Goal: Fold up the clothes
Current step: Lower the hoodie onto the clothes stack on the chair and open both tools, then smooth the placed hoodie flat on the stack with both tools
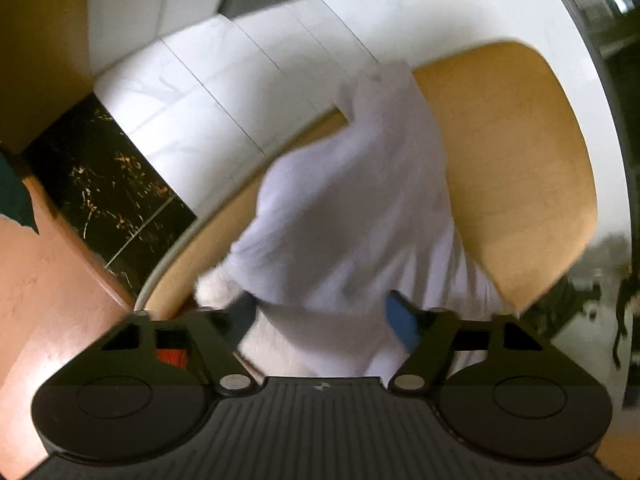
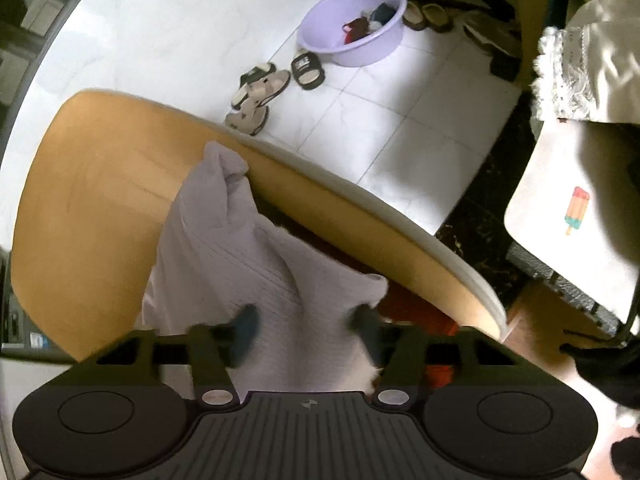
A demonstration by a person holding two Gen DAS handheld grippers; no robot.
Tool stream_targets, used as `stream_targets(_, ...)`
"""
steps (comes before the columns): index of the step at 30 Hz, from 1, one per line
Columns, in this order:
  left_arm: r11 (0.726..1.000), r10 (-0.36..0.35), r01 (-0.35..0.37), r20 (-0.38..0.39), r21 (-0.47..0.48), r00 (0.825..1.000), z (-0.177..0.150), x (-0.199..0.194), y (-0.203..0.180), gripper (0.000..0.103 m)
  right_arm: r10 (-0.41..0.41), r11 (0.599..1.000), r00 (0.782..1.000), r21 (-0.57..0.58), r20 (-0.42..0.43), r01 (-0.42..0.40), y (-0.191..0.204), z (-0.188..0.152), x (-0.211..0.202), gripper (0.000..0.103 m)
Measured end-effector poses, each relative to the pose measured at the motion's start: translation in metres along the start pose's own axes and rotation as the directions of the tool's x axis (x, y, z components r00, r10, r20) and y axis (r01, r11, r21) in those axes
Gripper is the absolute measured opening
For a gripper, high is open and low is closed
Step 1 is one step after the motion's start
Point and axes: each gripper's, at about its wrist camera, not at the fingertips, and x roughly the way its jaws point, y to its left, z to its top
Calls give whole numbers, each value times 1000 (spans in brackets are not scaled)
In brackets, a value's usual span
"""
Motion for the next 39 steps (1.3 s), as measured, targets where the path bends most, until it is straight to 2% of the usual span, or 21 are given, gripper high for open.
stream_targets(1,1000,-2,2,8,5,1000,2,-3,0,11,5,1000,1000,-6,4,-5,3,-2,-5,9)
stream_targets(6,999,-31,29,40,31,999,5,-20,-5,8,115,992,989,-62,95,-109,17,-5,-56,7)
stream_targets(8,998,-46,44,39,35,998,0,-29,-9,8,120,992,987,-60,105,-115,14,-6,-71,6)
stream_targets(11,1000,-17,17,-12,24,1000,-10,-22,-3,8,73,996,991,-49,109,-68,-3,-1,-67,6)
stream_targets(16,995,101,-102,-51,-11,994,-13,15,11,14,-63,998,997,10,37,63,-38,6,-10,9)
stream_targets(18,989,148,-147,-51,27,988,-9,18,3,21,-116,993,993,20,19,116,-40,1,2,23)
stream_targets(19,984,174,-171,-45,58,984,-7,17,-4,26,-145,989,989,23,18,145,-37,0,4,39)
stream_targets(20,976,204,-201,-28,88,979,-5,13,-9,42,-184,983,983,16,30,183,-33,-2,1,56)
stream_targets(21,966,237,-235,-2,111,972,-5,6,-16,54,-220,975,974,-6,56,221,-27,-5,-5,64)
stream_targets(22,956,259,-260,31,133,965,-5,-2,-23,54,-256,965,963,-30,84,259,-21,-8,-11,74)
stream_targets(24,947,194,-211,90,243,977,-6,-23,-47,54,-305,949,947,-51,97,311,-13,-15,-22,74)
stream_targets(25,935,144,-172,110,310,983,-7,-33,-61,54,-275,958,956,-57,103,282,-9,-14,-27,72)
stream_targets(26,914,105,-148,134,377,985,-9,-40,-74,55,-233,966,964,-88,130,245,0,-13,-33,72)
stream_targets(28,852,52,-142,188,504,981,-16,-47,-101,69,-163,961,968,-191,191,200,21,-12,-42,73)
stream_targets(29,813,39,-152,208,563,977,-20,-46,-114,78,-142,938,964,-281,223,203,36,-16,-42,76)
stream_targets(30,776,49,-167,206,608,977,-24,-37,-121,81,-127,900,961,-380,245,215,52,-22,-38,78)
stream_targets(32,718,83,-173,165,674,983,-28,-13,-126,81,-136,807,956,-531,261,259,79,-36,-26,86)
stream_targets(34,664,119,-171,123,728,985,-32,11,-129,81,-125,739,965,-628,231,246,96,-48,-12,86)
stream_targets(36,666,198,-193,79,720,977,-29,41,-116,81,-121,672,973,-706,197,226,107,-60,5,88)
stream_targets(38,680,273,-225,43,698,961,-23,69,-101,81,-177,561,969,-790,175,245,112,-78,31,89)
stream_targets(39,695,281,-232,39,681,959,-20,77,-94,83,-210,498,965,-832,157,244,112,-90,47,89)
